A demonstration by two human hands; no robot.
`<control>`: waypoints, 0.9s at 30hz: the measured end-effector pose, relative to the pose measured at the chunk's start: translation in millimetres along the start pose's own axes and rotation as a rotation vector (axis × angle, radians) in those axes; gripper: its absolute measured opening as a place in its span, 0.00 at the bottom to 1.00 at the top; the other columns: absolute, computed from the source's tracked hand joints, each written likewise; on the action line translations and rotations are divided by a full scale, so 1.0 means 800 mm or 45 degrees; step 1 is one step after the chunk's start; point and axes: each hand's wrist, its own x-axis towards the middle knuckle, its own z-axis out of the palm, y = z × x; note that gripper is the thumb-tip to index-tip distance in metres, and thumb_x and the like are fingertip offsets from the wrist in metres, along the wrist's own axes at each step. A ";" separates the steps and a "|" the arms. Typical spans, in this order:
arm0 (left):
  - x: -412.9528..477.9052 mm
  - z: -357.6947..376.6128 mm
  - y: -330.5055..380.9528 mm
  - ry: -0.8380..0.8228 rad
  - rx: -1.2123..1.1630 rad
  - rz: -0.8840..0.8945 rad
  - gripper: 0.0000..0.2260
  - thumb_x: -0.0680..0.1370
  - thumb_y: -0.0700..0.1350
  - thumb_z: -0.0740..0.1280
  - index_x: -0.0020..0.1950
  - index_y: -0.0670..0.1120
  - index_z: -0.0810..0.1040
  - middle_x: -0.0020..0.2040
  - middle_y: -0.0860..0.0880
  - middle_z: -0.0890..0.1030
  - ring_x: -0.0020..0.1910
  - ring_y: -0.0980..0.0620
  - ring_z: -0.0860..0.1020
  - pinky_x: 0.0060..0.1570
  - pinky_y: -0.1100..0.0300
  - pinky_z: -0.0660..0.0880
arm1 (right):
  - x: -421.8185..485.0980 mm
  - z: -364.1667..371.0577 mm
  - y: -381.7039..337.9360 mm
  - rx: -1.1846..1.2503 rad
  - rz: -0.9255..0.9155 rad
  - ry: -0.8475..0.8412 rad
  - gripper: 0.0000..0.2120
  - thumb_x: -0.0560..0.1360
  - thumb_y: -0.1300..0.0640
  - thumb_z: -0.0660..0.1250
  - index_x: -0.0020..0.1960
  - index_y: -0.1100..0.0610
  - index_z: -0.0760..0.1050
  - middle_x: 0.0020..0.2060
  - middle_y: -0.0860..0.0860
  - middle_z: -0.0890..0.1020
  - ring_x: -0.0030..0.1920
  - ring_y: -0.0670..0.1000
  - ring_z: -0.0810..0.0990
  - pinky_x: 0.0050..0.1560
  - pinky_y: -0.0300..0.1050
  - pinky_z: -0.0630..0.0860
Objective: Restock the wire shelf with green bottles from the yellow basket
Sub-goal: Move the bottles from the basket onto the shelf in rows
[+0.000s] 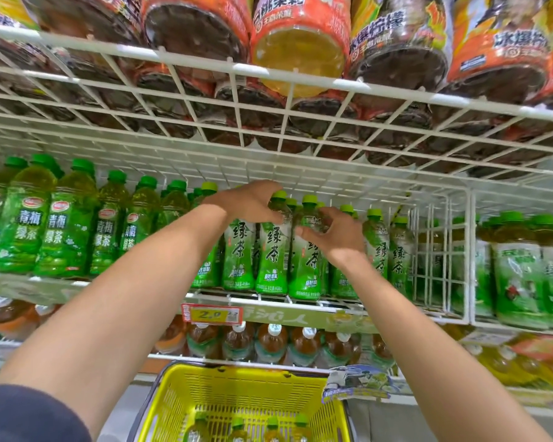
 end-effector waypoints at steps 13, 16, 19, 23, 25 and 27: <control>-0.060 0.010 0.016 0.183 0.248 0.025 0.34 0.82 0.61 0.60 0.83 0.49 0.51 0.83 0.47 0.53 0.81 0.45 0.53 0.78 0.46 0.53 | -0.010 -0.020 -0.019 -0.282 -0.046 -0.186 0.38 0.75 0.33 0.66 0.76 0.55 0.66 0.74 0.56 0.70 0.72 0.59 0.71 0.71 0.55 0.70; -0.088 0.004 0.022 0.221 0.323 -0.005 0.32 0.82 0.63 0.57 0.82 0.53 0.54 0.82 0.48 0.55 0.81 0.44 0.55 0.78 0.43 0.54 | -0.024 -0.037 -0.029 -0.336 -0.172 -0.181 0.38 0.78 0.35 0.62 0.80 0.55 0.59 0.78 0.55 0.63 0.77 0.59 0.64 0.74 0.57 0.66; -0.118 0.006 0.028 0.222 0.408 0.037 0.30 0.82 0.66 0.53 0.79 0.50 0.60 0.77 0.44 0.68 0.75 0.43 0.68 0.74 0.44 0.64 | -0.042 -0.048 -0.039 -0.421 -0.280 -0.223 0.37 0.79 0.33 0.58 0.80 0.53 0.58 0.79 0.54 0.61 0.78 0.58 0.61 0.75 0.60 0.64; -0.163 0.023 0.041 0.236 0.482 -0.024 0.28 0.83 0.64 0.54 0.73 0.44 0.69 0.62 0.42 0.79 0.58 0.42 0.79 0.58 0.46 0.76 | -0.074 -0.056 -0.053 -0.588 -0.302 -0.263 0.38 0.78 0.30 0.55 0.78 0.55 0.61 0.76 0.56 0.67 0.72 0.61 0.70 0.68 0.60 0.72; -0.186 0.035 0.042 0.218 0.557 -0.060 0.27 0.83 0.63 0.54 0.71 0.44 0.69 0.63 0.40 0.77 0.60 0.39 0.77 0.58 0.45 0.75 | -0.094 -0.057 -0.056 -0.637 -0.356 -0.247 0.37 0.79 0.32 0.55 0.79 0.55 0.61 0.76 0.58 0.66 0.72 0.62 0.69 0.68 0.60 0.71; -0.206 0.045 0.038 0.202 0.624 -0.077 0.29 0.83 0.63 0.53 0.75 0.44 0.66 0.67 0.39 0.74 0.65 0.39 0.73 0.62 0.43 0.73 | -0.113 -0.057 -0.055 -0.655 -0.398 -0.221 0.36 0.80 0.33 0.55 0.79 0.56 0.60 0.76 0.60 0.65 0.73 0.63 0.66 0.69 0.62 0.70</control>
